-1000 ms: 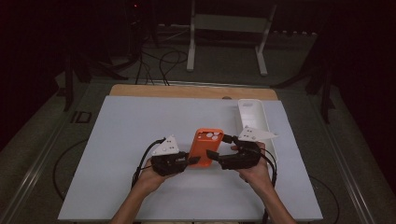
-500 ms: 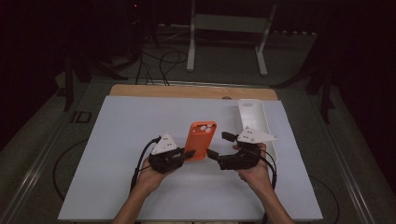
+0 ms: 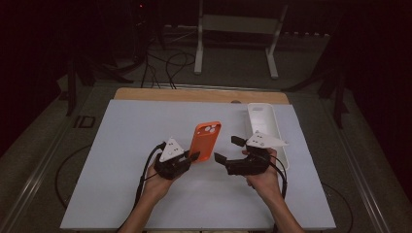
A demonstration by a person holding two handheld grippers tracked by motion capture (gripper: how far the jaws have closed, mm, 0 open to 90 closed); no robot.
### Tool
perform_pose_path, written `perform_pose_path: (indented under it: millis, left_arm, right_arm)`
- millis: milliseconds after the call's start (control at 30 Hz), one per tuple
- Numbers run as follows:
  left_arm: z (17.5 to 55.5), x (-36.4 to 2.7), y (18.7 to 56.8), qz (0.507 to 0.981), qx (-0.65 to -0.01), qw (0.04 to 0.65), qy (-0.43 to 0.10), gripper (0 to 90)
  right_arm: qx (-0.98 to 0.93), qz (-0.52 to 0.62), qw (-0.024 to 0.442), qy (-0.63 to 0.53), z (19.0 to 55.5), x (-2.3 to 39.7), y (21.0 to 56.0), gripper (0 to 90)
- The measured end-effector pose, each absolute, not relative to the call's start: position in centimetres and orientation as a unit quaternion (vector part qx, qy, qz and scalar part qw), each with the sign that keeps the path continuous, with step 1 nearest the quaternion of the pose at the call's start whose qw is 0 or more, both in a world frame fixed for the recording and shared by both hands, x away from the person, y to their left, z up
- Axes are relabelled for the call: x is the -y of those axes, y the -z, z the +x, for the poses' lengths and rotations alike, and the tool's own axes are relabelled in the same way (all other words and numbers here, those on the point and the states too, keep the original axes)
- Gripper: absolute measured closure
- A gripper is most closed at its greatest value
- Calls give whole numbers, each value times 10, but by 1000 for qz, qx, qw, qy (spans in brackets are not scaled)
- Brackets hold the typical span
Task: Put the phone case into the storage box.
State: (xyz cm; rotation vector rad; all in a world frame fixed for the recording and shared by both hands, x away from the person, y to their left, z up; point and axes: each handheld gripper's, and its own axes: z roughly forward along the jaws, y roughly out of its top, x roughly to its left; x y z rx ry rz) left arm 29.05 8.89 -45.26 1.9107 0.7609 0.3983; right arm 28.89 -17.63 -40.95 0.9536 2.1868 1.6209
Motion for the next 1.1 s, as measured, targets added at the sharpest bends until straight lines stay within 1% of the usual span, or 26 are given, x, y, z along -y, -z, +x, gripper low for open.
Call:
perform_pose_path:
  millis: [567, 1100]
  left_arm:
    - [288, -80, 457, 784, -329, 484, -205, 804]
    - [285, -73, 462, 781, -335, 481, -217, 804]
  right_arm:
    - [-748, 336, 133, -557, 290, 167, 407, 111]
    - [-745, 362, 146, -541, 294, 153, 400, 100]
